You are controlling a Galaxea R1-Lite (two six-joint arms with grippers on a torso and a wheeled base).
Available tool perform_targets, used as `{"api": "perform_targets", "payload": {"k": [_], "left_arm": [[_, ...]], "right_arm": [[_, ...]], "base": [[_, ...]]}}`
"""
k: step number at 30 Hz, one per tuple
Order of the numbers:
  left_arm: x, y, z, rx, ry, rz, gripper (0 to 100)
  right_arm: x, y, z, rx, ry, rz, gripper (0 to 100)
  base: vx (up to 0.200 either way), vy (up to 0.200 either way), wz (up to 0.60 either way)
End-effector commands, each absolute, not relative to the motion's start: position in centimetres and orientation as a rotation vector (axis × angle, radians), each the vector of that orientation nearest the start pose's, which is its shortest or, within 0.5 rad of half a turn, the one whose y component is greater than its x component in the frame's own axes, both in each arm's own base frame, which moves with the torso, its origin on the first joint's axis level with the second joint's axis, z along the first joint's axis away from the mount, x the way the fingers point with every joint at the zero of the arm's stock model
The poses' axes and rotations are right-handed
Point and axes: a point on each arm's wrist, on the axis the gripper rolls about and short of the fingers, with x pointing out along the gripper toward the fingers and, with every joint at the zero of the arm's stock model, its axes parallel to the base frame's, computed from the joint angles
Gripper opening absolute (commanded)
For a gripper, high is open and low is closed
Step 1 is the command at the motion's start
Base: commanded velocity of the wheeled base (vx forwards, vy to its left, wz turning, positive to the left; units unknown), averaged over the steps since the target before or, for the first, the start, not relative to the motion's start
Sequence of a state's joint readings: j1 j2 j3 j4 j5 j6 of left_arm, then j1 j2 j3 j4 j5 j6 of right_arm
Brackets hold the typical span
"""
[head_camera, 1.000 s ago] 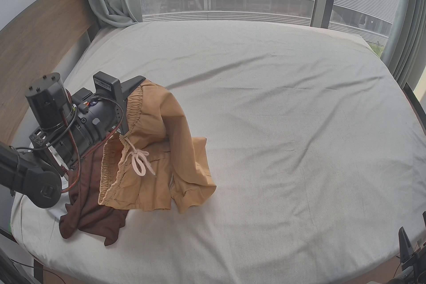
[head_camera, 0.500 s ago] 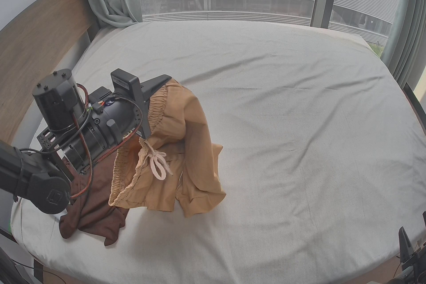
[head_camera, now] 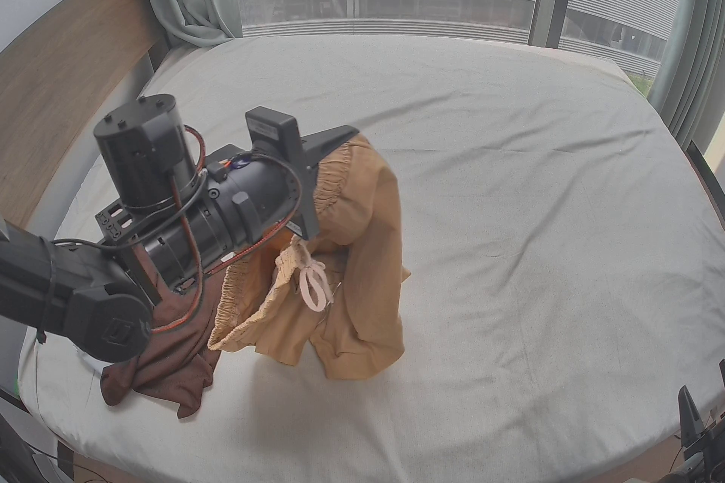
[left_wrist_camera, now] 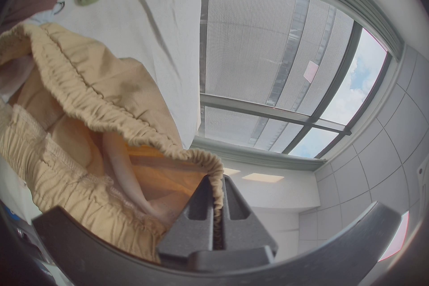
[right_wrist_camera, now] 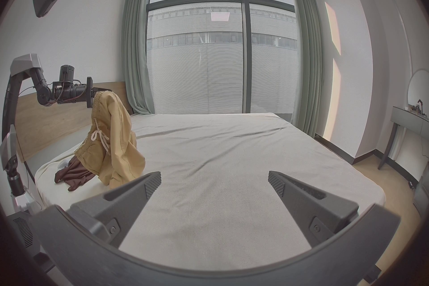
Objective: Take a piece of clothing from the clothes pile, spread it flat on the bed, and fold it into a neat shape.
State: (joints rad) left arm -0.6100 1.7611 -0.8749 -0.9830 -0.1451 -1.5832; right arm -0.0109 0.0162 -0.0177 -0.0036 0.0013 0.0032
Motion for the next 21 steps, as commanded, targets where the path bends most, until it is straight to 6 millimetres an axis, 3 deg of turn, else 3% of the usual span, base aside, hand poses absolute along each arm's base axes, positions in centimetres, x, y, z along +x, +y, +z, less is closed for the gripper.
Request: {"api": "perform_targets", "payload": {"k": [1, 5, 14, 21], "left_arm": [[26.4, -21.3, 21.9, -1.526, 0.563, -0.717, 0], [25.8, -23.0, 22.4, -1.522, 0.585, -0.769, 0], [25.8, -24.2, 24.0, -1.546, 0.593, -0.816, 0], [25.5, -26.8, 23.3, -1.543, 0.673, -0.854, 0]], "right_arm": [[-2.2, 0.0, 7.6, 0.003, 0.003, -0.009, 100], [-2.2, 0.0, 7.6, 0.003, 0.005, -0.009, 100], [-2.2, 0.0, 7.6, 0.003, 0.005, -0.009, 100], [-2.2, 0.0, 7.6, 0.003, 0.005, -0.009, 100]], "base": [[0.0, 0.0, 0.0], [0.0, 0.0, 0.0], [0.0, 0.0, 0.0], [0.0, 0.0, 0.0]]}}
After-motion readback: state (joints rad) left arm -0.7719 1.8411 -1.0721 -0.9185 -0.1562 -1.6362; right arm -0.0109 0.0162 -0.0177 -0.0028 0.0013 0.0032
